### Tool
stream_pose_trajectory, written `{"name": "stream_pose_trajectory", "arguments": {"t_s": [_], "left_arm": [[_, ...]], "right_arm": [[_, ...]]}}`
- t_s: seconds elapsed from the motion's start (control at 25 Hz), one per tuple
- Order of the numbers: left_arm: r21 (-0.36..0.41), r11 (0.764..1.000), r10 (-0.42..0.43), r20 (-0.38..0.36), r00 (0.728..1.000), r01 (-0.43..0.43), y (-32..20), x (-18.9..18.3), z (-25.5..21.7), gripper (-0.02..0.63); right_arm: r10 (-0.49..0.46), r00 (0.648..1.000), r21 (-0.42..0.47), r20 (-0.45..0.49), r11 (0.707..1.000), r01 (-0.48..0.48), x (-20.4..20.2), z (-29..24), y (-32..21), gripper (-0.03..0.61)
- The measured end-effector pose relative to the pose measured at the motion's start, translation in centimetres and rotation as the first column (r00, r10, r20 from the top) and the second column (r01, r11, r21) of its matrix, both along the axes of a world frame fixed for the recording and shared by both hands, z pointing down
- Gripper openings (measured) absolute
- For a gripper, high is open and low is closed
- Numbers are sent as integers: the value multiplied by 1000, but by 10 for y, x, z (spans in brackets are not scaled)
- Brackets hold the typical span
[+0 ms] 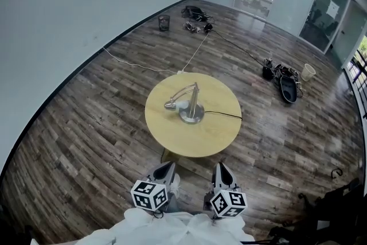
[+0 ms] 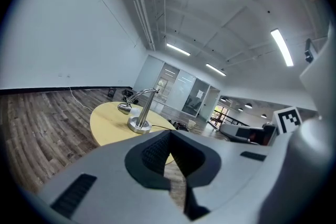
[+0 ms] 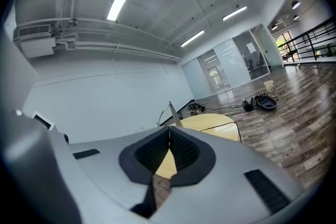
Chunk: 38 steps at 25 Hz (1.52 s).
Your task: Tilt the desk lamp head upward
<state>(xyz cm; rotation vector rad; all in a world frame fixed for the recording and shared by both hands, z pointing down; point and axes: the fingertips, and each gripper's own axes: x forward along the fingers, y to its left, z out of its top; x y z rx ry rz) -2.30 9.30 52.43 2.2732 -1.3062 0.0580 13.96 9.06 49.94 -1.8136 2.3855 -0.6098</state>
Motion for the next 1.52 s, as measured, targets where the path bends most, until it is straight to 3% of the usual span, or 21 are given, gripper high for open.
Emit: {"name": "stream_pose_trajectory", "arguments": {"t_s": [0.92, 1.28, 1.52], "left_arm": [[12, 1000, -9, 17, 1000, 9, -239, -51, -13, 0], [1, 999, -52, 6, 999, 52, -296, -67, -2, 0], [17, 995, -102, 5, 995, 102, -320, -72, -2, 0]], "right_arm": [[18, 1000, 4, 14, 1000, -18, -35, -12, -235, 14], [19, 1000, -61, 0, 998, -19, -32, 9, -276, 14], [-67, 996, -70, -58, 996, 63, -27, 22, -313, 14]]}}
